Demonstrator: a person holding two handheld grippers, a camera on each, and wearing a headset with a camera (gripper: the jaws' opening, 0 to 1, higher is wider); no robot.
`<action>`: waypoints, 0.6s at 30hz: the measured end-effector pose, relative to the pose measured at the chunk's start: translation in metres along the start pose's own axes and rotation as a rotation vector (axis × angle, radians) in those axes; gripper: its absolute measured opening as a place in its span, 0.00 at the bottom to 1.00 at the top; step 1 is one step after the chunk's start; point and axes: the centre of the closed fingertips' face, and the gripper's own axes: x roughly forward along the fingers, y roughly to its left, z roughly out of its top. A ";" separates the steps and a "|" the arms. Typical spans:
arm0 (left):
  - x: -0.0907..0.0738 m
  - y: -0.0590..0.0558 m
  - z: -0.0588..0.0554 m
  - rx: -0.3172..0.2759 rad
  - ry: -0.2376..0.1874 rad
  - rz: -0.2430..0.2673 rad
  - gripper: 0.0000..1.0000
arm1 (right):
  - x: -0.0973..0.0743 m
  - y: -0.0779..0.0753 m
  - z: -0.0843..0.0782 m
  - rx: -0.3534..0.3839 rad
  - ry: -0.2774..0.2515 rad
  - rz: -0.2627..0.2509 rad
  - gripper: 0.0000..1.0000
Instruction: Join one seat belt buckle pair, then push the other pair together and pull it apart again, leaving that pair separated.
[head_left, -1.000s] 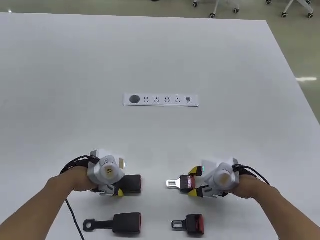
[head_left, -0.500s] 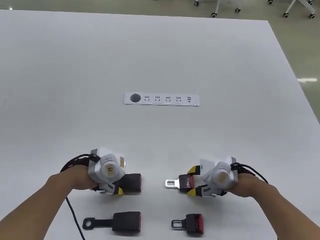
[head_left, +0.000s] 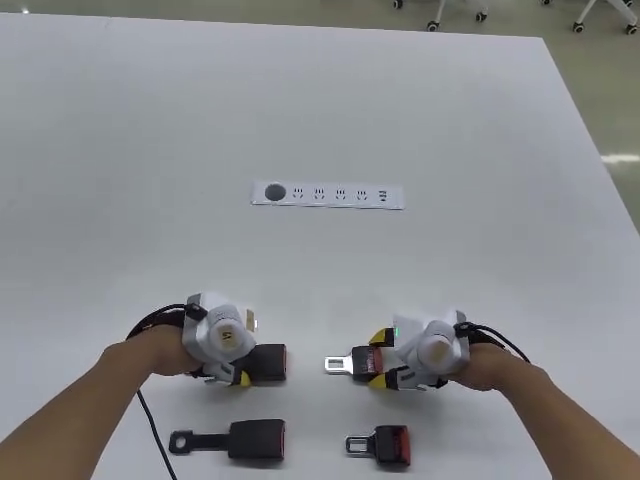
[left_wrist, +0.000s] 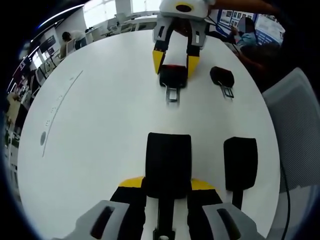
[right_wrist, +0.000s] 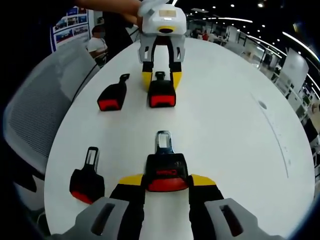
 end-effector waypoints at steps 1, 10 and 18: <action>0.000 0.000 0.000 0.000 0.000 0.000 0.32 | 0.000 0.000 0.000 0.000 0.000 0.001 0.30; 0.001 0.000 -0.001 0.000 0.005 0.000 0.32 | 0.006 0.001 0.009 -0.005 -0.007 0.003 0.30; -0.001 -0.002 0.003 0.000 0.005 -0.001 0.32 | 0.010 0.003 0.021 -0.013 -0.016 0.004 0.30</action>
